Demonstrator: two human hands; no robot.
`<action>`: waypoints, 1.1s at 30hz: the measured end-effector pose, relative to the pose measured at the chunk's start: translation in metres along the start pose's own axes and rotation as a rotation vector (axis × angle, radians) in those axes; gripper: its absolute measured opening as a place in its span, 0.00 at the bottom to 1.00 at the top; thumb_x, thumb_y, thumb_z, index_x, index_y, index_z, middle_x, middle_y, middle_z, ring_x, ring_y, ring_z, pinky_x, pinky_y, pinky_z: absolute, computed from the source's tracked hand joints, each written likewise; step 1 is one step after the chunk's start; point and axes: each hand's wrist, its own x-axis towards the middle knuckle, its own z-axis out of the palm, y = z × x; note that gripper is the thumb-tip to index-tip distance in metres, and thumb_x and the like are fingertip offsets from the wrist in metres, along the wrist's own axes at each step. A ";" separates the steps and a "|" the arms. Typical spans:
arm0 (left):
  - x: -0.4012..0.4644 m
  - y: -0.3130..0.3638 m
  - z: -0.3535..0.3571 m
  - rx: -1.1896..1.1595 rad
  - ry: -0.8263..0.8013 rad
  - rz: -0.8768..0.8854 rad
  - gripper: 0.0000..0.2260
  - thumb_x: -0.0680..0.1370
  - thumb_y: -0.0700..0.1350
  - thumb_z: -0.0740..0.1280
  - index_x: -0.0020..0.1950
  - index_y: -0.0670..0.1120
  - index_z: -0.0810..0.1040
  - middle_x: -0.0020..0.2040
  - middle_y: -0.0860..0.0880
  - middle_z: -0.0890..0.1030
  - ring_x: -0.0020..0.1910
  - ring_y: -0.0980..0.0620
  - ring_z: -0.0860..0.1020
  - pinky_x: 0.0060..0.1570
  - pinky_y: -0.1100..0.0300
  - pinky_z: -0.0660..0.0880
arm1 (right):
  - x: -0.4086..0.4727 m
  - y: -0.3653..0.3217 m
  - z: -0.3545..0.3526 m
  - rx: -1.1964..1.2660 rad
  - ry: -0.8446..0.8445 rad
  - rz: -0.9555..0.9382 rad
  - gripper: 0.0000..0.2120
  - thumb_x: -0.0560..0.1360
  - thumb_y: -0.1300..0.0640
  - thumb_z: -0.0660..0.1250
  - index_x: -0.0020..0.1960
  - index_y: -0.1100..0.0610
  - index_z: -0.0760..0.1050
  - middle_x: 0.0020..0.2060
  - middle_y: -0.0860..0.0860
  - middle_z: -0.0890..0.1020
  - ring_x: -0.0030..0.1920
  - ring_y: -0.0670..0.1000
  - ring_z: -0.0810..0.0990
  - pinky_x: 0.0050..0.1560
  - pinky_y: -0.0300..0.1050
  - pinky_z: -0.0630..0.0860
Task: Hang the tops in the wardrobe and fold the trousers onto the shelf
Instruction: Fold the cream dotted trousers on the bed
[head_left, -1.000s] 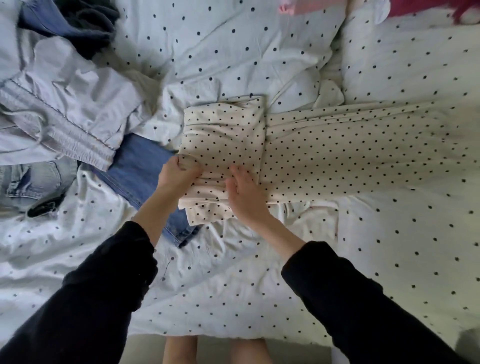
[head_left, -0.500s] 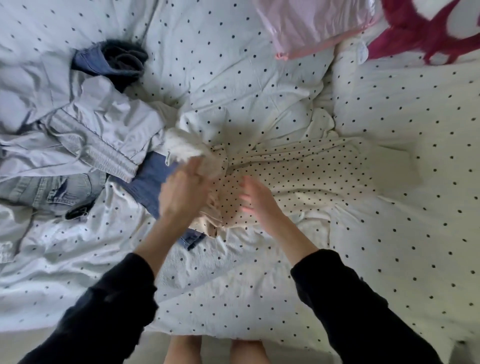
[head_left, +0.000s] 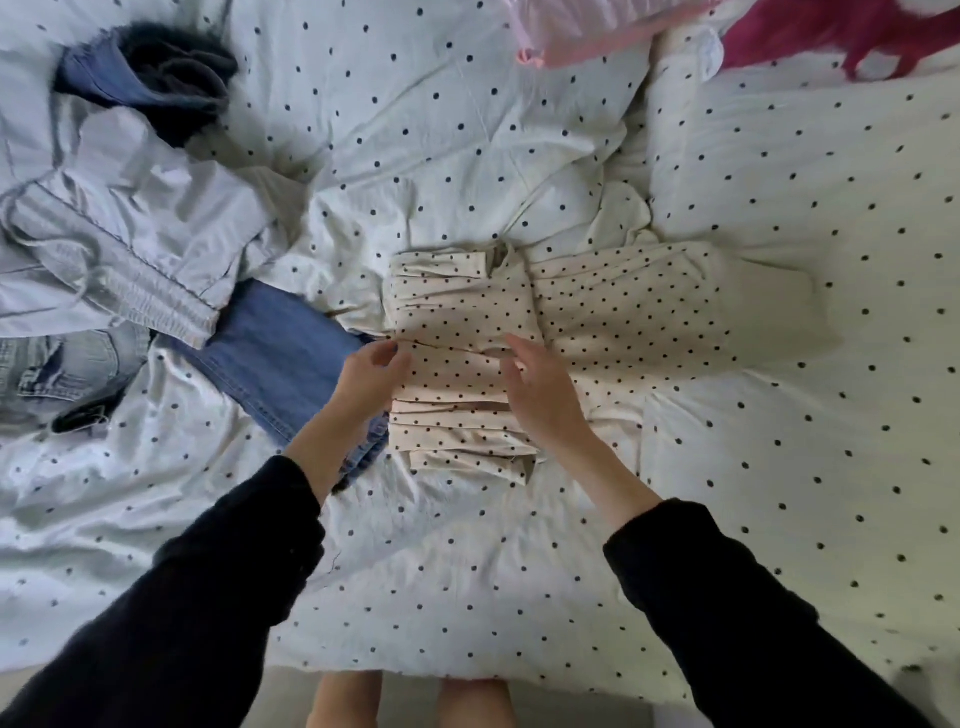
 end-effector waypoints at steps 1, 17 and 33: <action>0.002 0.002 -0.003 -0.128 -0.035 -0.084 0.09 0.80 0.43 0.61 0.59 0.46 0.76 0.46 0.48 0.78 0.44 0.52 0.75 0.45 0.56 0.73 | 0.001 0.002 0.006 -0.092 -0.035 -0.045 0.20 0.82 0.57 0.53 0.73 0.55 0.62 0.72 0.51 0.65 0.73 0.49 0.59 0.73 0.45 0.56; 0.001 0.018 -0.029 -0.210 -0.180 -0.213 0.19 0.74 0.31 0.67 0.62 0.47 0.74 0.46 0.48 0.79 0.40 0.53 0.76 0.36 0.58 0.71 | 0.006 -0.016 0.027 -0.314 -0.179 -0.015 0.23 0.83 0.51 0.48 0.77 0.50 0.52 0.77 0.54 0.46 0.76 0.58 0.44 0.74 0.60 0.48; -0.070 0.083 0.010 0.102 -0.232 0.195 0.19 0.78 0.36 0.60 0.68 0.49 0.70 0.45 0.50 0.76 0.35 0.52 0.76 0.32 0.66 0.76 | -0.004 -0.016 -0.024 0.880 -0.026 0.445 0.16 0.81 0.44 0.53 0.55 0.51 0.75 0.56 0.50 0.80 0.52 0.48 0.78 0.55 0.53 0.73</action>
